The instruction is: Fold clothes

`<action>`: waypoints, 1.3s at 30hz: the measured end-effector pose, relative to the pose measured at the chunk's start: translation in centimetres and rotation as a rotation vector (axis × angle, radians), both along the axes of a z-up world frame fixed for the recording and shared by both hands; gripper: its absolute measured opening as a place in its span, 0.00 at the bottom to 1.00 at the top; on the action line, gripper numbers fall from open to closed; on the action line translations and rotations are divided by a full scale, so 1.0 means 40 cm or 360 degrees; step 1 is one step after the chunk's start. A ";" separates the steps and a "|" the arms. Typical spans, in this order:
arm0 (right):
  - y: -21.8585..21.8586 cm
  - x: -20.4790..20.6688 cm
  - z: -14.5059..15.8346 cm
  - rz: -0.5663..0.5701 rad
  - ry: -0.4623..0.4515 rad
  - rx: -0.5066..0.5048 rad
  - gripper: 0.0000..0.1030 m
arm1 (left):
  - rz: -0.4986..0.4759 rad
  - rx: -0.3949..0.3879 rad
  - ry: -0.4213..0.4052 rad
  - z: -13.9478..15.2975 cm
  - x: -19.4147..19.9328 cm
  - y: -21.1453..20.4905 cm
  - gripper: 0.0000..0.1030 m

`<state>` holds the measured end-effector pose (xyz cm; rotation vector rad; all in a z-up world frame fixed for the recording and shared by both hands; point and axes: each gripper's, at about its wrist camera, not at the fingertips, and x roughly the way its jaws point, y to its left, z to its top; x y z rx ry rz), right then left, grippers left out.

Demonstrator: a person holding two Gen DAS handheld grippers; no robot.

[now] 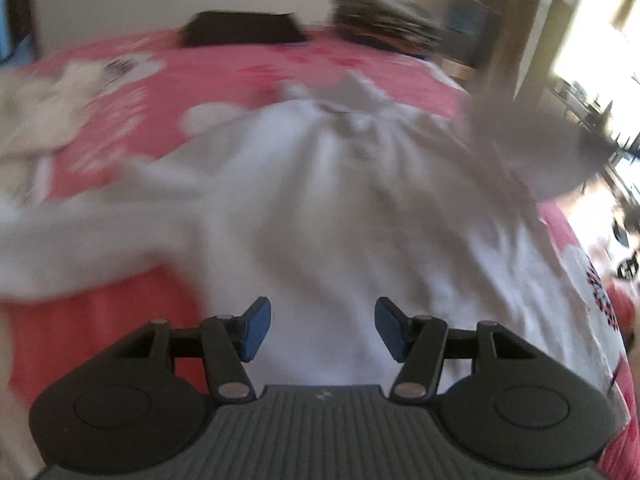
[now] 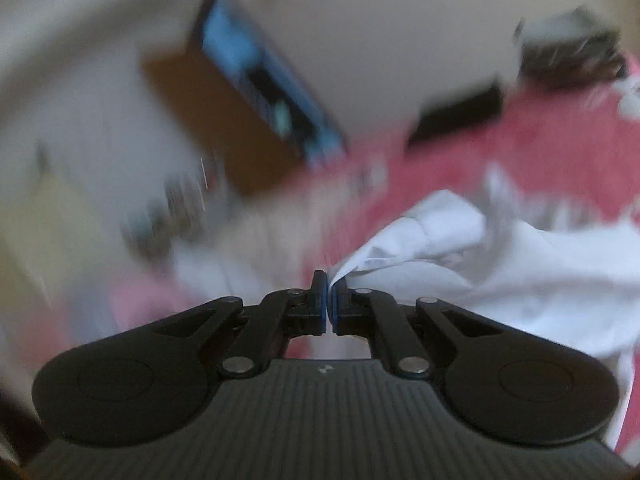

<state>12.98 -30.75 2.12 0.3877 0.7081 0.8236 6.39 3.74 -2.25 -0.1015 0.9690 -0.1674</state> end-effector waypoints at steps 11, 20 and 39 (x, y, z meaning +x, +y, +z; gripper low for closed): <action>0.232 -0.196 -0.198 0.0241 -0.0053 -0.0909 0.37 | 0.0045 -0.0131 0.0048 -0.026 -0.018 0.037 0.57; 0.159 -0.088 -0.155 0.0013 0.0107 -0.0526 0.51 | 0.0035 -0.0182 0.0083 -0.044 -0.013 0.009 0.57; 0.364 -0.266 -0.207 0.0797 -0.0230 -0.0774 0.51 | 0.0097 -0.0263 0.0116 -0.067 -0.008 0.053 0.58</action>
